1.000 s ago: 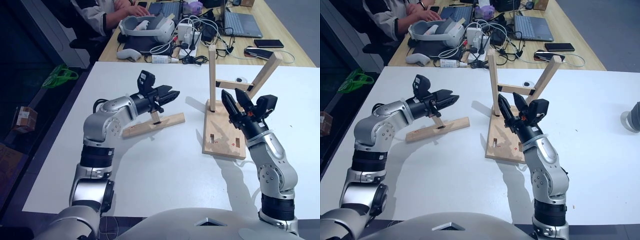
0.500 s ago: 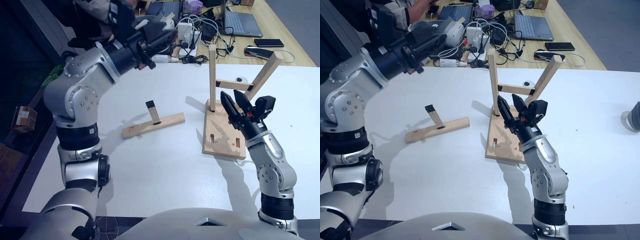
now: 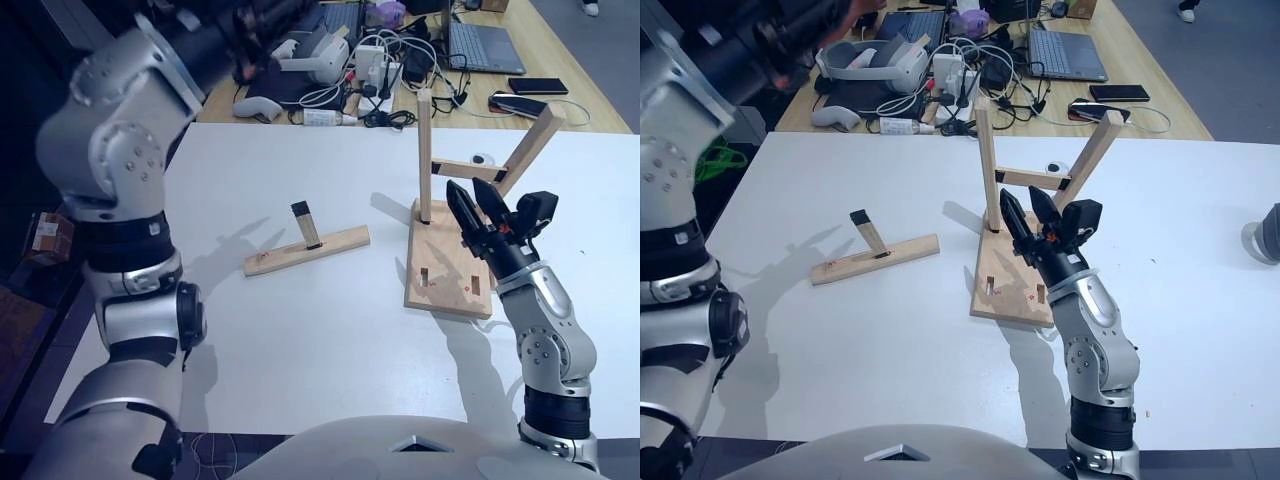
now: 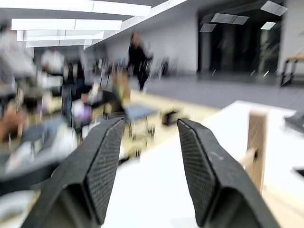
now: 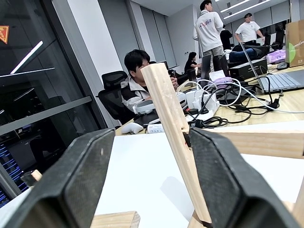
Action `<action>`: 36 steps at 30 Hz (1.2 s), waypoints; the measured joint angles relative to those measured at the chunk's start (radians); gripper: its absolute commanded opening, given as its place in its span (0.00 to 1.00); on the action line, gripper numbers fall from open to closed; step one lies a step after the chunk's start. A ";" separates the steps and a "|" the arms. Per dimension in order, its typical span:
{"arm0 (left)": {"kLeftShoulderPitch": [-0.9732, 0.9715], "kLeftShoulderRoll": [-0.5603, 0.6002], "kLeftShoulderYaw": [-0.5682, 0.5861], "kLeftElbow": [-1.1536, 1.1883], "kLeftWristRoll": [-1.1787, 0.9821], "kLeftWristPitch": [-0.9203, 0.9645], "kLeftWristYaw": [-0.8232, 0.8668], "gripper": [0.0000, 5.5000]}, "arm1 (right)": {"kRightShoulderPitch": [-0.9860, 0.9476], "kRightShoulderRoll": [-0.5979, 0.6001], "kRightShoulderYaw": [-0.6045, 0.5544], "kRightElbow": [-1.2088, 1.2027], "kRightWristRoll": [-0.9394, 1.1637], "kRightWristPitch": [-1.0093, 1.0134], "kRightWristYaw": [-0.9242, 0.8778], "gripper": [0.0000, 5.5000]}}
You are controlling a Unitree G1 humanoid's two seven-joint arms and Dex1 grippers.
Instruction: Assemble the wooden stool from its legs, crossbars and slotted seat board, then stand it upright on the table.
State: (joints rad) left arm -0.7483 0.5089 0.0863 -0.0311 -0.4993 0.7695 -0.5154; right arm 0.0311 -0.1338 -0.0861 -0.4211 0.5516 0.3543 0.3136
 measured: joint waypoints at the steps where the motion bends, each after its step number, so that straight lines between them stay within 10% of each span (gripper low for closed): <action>1: 0.077 -0.016 -0.032 0.016 0.018 0.025 0.018 0.38 | 0.001 -0.002 -0.003 0.000 0.000 0.000 0.001 0.52; 9: 0.230 -0.069 -0.165 0.068 0.115 -0.051 0.003 0.38 | 0.003 -0.027 -0.007 0.002 0.000 0.000 0.008 0.52; 22: -0.023 -0.112 0.097 -0.273 -0.168 0.109 0.078 0.38 | 0.002 -0.027 -0.007 0.005 0.001 -0.001 0.004 0.52; 36: 0.302 -0.124 -0.165 -0.071 0.035 0.024 0.034 0.38 | 0.003 -0.022 -0.005 0.008 0.002 -0.007 0.003 0.52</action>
State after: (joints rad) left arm -0.4460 0.3846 -0.0788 -0.1021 -0.4640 0.7930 -0.4818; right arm 0.0339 -0.1560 -0.0909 -0.4135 0.5532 0.3475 0.3169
